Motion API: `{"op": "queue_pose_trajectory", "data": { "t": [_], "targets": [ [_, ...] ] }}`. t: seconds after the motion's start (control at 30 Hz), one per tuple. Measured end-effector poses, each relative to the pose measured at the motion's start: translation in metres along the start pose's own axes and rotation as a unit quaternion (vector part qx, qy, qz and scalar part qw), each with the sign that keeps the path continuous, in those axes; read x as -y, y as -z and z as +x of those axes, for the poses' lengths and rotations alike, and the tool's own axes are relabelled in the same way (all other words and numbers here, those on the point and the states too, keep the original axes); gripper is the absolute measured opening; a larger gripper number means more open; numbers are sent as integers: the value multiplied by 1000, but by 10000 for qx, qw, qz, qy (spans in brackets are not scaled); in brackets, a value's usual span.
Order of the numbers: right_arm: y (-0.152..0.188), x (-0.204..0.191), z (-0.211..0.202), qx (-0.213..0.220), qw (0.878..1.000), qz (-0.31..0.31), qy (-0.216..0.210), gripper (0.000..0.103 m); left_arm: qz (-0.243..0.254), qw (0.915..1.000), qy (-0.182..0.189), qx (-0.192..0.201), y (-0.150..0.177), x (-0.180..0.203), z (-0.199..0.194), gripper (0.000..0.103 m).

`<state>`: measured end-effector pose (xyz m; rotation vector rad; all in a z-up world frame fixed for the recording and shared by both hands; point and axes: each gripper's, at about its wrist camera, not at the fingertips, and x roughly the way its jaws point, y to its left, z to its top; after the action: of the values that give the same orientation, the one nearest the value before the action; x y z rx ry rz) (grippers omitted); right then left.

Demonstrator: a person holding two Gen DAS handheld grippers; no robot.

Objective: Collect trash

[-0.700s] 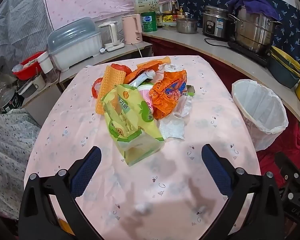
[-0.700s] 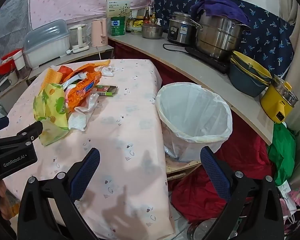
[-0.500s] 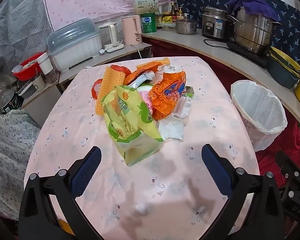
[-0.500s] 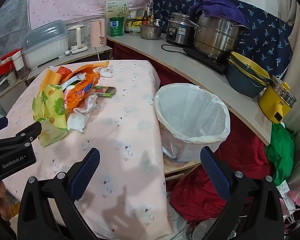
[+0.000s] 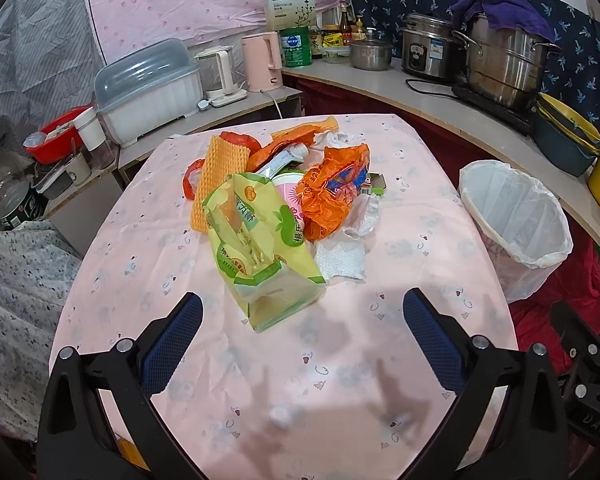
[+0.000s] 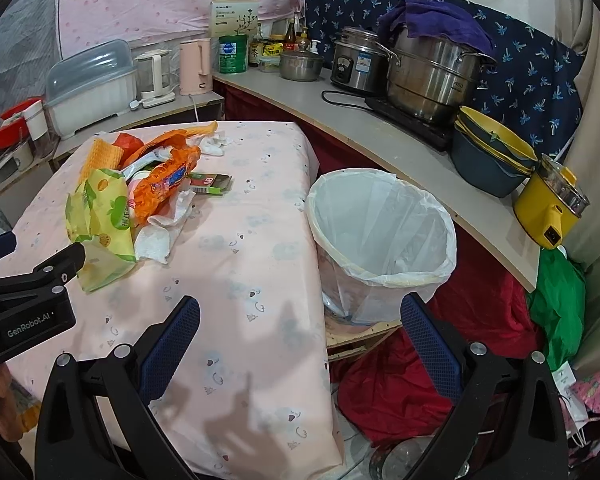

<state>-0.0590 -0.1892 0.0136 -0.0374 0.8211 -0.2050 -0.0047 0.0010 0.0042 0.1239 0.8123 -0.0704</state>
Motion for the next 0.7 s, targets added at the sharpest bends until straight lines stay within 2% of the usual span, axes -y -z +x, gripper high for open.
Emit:
{"op": "queue_pose_trajectory", "data": {
  "t": [0.67,0.7],
  "targets": [
    [1,-4,-2,24,10000,-14,37,96,5,9999,70,-91,10,-1,-1,96],
    [1,-5,-1,21,10000,-14,40,96,6,9999,78,-132,2,1,1,96]
  ]
}}
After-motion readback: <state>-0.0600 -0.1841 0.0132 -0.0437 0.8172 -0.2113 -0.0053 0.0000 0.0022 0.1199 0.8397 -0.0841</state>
